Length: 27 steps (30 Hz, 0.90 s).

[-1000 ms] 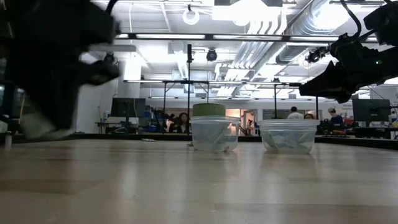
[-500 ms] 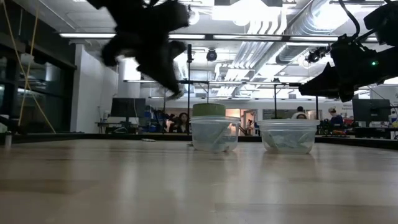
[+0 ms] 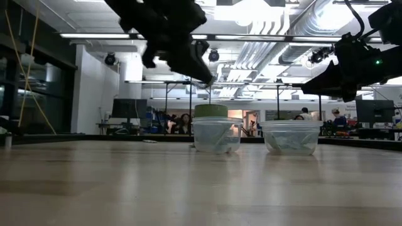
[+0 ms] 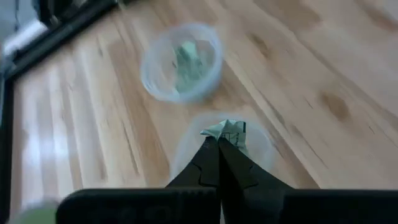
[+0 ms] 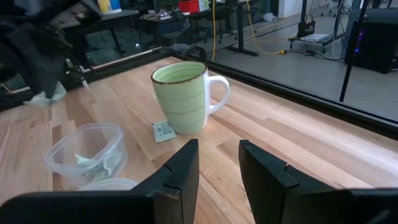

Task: Pick and place items into bin
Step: Put the stevia packet into the left transparent bin

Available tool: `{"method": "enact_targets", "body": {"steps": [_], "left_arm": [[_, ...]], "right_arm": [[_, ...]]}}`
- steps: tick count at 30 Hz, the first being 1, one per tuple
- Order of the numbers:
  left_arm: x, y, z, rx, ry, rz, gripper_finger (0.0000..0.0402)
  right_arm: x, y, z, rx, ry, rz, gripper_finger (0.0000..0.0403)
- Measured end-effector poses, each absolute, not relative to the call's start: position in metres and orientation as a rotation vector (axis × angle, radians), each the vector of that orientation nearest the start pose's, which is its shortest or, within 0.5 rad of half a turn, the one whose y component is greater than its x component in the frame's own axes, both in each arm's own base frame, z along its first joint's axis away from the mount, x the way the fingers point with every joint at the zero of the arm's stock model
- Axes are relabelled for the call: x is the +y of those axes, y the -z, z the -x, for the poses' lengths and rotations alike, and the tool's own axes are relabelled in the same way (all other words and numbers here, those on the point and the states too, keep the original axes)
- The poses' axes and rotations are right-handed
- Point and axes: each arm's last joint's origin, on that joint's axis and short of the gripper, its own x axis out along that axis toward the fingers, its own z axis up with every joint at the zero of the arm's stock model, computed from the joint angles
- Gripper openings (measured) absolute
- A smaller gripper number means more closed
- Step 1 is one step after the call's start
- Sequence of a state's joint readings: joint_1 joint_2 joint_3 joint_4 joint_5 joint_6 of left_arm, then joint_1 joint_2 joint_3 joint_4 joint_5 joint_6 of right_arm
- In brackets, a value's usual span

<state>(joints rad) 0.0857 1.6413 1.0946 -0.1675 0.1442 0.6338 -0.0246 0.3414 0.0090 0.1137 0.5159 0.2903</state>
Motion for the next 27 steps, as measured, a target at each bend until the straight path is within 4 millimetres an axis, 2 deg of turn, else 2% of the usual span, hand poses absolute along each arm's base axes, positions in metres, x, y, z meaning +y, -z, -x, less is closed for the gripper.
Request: {"method": "enact_targets", "body": {"steps": [3,8,19,21,24,26,27], "left_arm": [[0.036,-0.215,-0.354,0.677,0.331,-0.498,0.0022],[0.045,-0.2,-0.364,0.664,0.323,-0.524,0.0027],[0.047,-0.199,-0.368,0.628,0.318,-0.525,0.0141],[0.048,-0.199,-0.368,0.657,0.259,-0.552,0.0155],[0.055,-0.202,-0.364,0.761,0.048,-0.647,0.017],[0.066,-0.208,-0.359,0.798,-0.091,-0.634,0.0176],[0.072,-0.209,-0.356,0.82,-0.102,-0.612,0.0177]], "right_arm": [[-0.017,-0.149,-0.113,0.131,0.565,-0.23,0.0106],[-0.017,-0.148,-0.113,0.133,0.561,-0.25,0.0106],[-0.017,-0.148,-0.113,0.136,0.558,-0.254,0.0106],[-0.017,-0.148,-0.113,0.136,0.558,-0.254,0.0106],[-0.017,-0.148,-0.113,0.136,0.558,-0.254,0.0106],[-0.017,-0.148,-0.113,0.136,0.558,-0.254,0.0106],[-0.017,-0.148,-0.113,0.136,0.558,-0.254,0.0106]]}}
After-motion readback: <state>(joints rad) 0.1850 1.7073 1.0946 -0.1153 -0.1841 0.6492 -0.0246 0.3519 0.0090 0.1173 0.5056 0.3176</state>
